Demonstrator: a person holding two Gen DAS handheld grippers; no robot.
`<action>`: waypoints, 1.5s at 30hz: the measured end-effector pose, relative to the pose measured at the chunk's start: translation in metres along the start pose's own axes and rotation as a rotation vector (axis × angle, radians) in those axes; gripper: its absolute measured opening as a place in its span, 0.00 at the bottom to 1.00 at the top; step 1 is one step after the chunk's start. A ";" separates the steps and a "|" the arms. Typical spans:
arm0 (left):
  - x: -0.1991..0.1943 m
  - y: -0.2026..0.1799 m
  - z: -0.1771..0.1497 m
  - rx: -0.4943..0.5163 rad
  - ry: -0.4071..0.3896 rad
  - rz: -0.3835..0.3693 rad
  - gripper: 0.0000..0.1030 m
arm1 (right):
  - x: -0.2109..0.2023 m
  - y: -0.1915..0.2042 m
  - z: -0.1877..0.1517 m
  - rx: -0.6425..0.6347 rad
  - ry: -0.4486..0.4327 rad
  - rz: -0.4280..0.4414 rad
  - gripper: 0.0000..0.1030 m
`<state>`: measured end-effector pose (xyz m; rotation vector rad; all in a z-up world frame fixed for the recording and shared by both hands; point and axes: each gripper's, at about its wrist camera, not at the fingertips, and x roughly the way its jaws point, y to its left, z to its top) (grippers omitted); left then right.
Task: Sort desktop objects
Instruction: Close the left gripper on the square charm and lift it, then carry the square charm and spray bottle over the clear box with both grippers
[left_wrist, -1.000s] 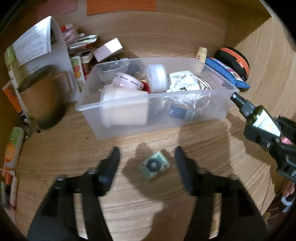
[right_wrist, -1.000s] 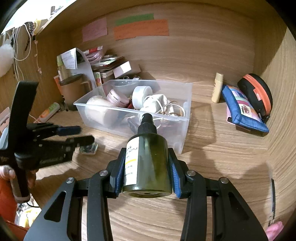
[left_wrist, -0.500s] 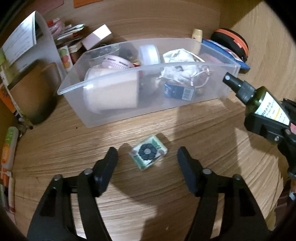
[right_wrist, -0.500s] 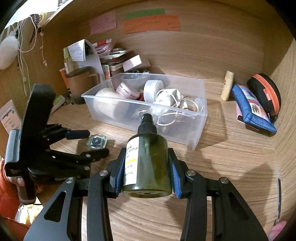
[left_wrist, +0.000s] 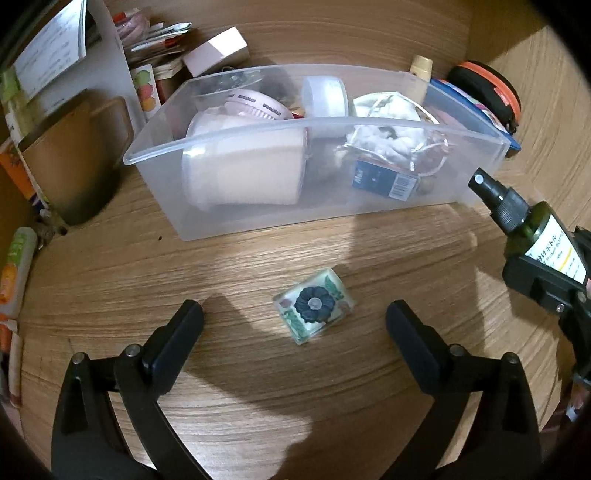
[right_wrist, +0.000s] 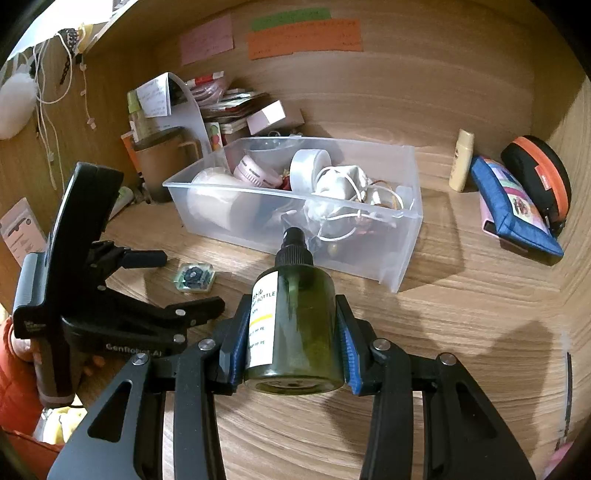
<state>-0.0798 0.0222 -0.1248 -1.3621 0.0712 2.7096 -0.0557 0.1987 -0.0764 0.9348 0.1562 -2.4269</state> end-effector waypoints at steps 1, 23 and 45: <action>0.000 -0.001 -0.001 0.002 -0.002 -0.003 0.98 | 0.000 -0.001 0.000 0.003 0.001 0.001 0.37; -0.028 -0.007 0.001 0.051 -0.084 -0.082 0.39 | -0.001 0.008 0.022 -0.017 -0.050 0.003 0.37; -0.069 0.032 0.067 0.035 -0.266 -0.129 0.39 | 0.029 0.017 0.076 -0.074 -0.086 -0.029 0.37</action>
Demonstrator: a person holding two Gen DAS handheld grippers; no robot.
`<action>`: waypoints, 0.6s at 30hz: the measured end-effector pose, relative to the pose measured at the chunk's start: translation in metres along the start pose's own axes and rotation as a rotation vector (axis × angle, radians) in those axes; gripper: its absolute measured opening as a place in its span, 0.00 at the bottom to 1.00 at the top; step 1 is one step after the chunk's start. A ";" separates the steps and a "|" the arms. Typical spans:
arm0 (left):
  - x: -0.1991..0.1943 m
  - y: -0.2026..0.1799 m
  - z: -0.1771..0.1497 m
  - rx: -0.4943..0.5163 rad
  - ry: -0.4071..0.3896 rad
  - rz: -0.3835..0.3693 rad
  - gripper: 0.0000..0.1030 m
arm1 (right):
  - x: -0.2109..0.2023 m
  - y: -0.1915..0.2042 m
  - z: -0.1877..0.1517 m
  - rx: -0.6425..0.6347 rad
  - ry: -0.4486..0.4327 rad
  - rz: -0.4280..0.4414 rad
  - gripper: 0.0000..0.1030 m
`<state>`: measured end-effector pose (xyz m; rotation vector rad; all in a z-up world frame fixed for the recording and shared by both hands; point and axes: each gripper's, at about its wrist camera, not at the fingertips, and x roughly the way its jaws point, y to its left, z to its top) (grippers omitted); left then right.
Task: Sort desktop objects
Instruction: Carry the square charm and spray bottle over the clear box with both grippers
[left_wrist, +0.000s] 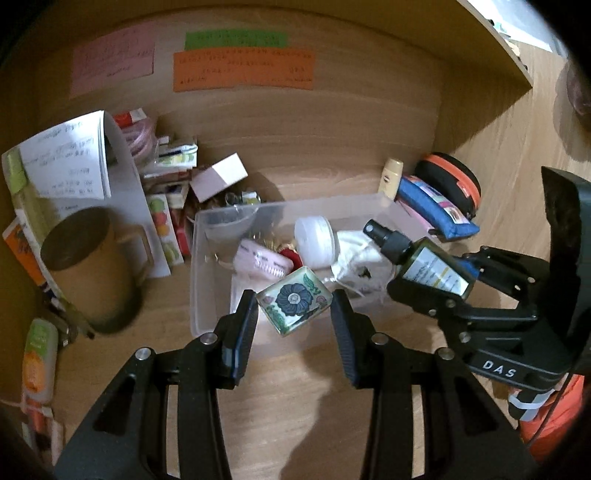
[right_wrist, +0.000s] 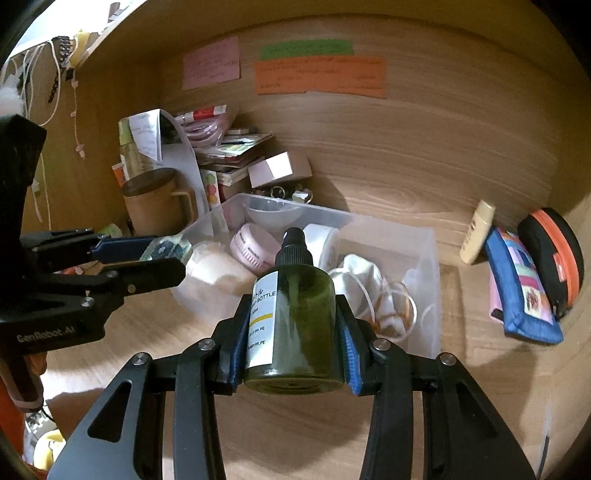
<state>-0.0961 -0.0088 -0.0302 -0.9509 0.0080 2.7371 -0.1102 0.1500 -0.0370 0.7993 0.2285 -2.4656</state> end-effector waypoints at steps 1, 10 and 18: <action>0.002 0.001 0.002 0.001 -0.001 -0.006 0.39 | 0.004 0.000 0.003 -0.003 0.002 0.003 0.37; 0.028 0.012 0.015 -0.007 0.018 -0.038 0.39 | 0.040 0.002 0.023 -0.029 0.043 0.005 0.37; 0.056 0.020 0.019 -0.028 0.054 -0.069 0.39 | 0.063 0.000 0.026 -0.051 0.076 -0.028 0.37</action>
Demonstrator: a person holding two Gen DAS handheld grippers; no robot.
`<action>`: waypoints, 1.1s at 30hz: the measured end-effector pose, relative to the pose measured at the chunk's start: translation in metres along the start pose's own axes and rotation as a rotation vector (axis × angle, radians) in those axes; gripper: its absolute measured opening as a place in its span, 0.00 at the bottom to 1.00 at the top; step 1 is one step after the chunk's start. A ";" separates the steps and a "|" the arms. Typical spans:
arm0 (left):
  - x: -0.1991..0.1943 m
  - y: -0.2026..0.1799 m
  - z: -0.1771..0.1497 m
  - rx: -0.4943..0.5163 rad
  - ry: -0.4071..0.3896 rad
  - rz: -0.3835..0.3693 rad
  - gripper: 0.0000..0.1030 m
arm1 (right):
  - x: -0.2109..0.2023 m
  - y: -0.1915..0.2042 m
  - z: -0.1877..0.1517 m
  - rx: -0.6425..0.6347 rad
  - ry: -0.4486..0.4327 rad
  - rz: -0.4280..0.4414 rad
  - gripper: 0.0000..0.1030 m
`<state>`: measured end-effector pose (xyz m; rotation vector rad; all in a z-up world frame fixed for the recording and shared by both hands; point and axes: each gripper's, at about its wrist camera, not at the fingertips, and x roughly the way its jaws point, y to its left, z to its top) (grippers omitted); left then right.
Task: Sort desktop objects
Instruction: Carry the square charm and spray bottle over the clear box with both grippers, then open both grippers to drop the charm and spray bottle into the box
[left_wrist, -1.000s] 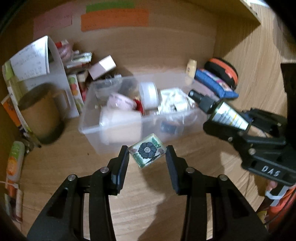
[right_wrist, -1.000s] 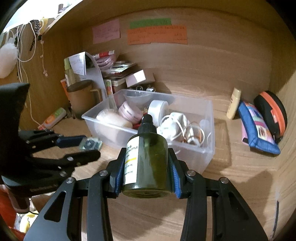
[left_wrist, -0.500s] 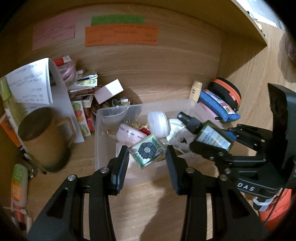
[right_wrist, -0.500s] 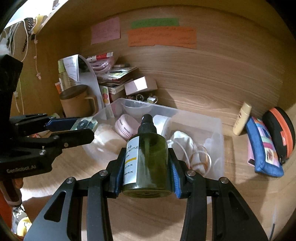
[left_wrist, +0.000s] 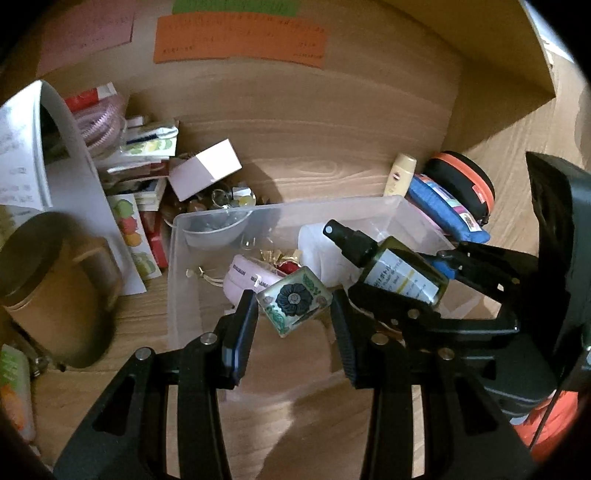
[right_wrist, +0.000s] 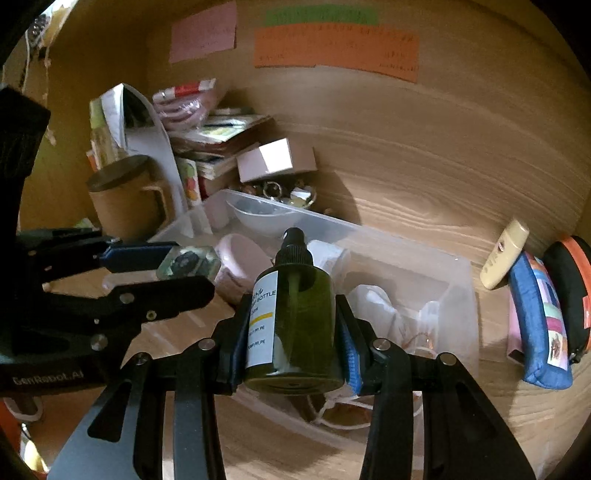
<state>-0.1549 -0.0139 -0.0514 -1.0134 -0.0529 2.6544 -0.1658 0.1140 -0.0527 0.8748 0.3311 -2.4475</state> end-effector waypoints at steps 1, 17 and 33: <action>0.003 0.001 0.001 -0.002 0.003 -0.001 0.39 | 0.002 -0.001 -0.001 -0.003 0.002 -0.005 0.37; 0.020 0.014 0.006 -0.060 0.009 -0.037 0.42 | 0.009 -0.005 -0.003 -0.017 -0.004 -0.041 0.46; 0.003 0.026 0.007 -0.126 -0.047 -0.059 0.71 | 0.007 -0.005 -0.003 -0.005 -0.020 -0.038 0.65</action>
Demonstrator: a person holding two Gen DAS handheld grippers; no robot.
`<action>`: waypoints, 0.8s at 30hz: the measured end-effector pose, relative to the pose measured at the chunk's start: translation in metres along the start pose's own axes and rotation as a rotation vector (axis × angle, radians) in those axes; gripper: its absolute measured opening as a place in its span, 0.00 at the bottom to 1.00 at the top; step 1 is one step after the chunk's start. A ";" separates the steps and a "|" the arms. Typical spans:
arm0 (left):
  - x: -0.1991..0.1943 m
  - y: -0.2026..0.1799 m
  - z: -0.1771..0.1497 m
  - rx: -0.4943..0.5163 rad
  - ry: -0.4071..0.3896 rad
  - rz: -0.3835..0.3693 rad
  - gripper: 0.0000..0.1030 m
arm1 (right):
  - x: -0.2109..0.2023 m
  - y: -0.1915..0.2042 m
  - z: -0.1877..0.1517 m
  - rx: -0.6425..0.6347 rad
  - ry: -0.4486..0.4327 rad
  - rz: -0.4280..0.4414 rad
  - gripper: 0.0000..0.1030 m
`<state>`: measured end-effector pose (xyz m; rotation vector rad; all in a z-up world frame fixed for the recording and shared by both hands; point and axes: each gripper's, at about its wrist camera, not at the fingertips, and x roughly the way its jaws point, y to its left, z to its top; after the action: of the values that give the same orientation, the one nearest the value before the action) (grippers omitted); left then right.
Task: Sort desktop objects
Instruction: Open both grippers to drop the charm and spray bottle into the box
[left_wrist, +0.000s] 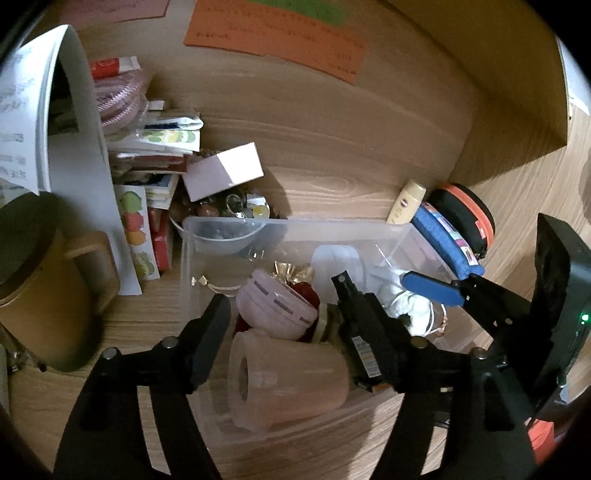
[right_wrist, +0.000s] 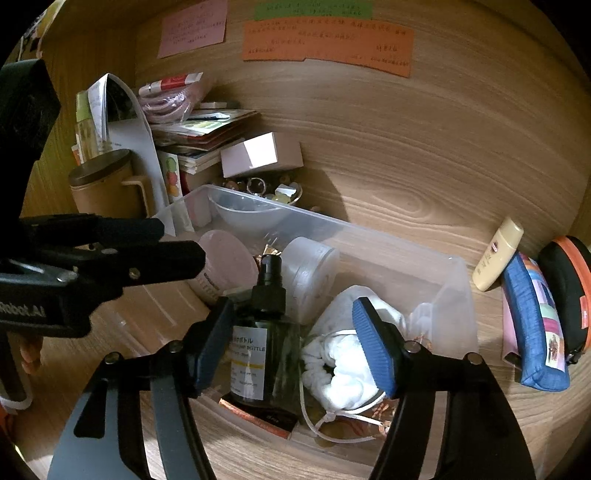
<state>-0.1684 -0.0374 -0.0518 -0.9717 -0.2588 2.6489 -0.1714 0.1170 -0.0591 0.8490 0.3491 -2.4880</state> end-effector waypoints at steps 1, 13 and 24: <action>-0.001 0.000 0.000 -0.002 -0.004 0.001 0.73 | -0.002 0.000 0.000 0.002 -0.004 -0.002 0.72; -0.030 0.002 0.001 -0.055 -0.049 0.095 0.86 | -0.019 -0.001 0.003 0.014 -0.049 -0.030 0.83; -0.068 -0.008 -0.010 -0.038 -0.123 0.242 0.89 | -0.053 -0.003 0.002 0.060 -0.095 -0.055 0.85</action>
<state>-0.1107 -0.0524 -0.0167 -0.9038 -0.2333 2.9398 -0.1372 0.1384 -0.0241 0.7503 0.2698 -2.5906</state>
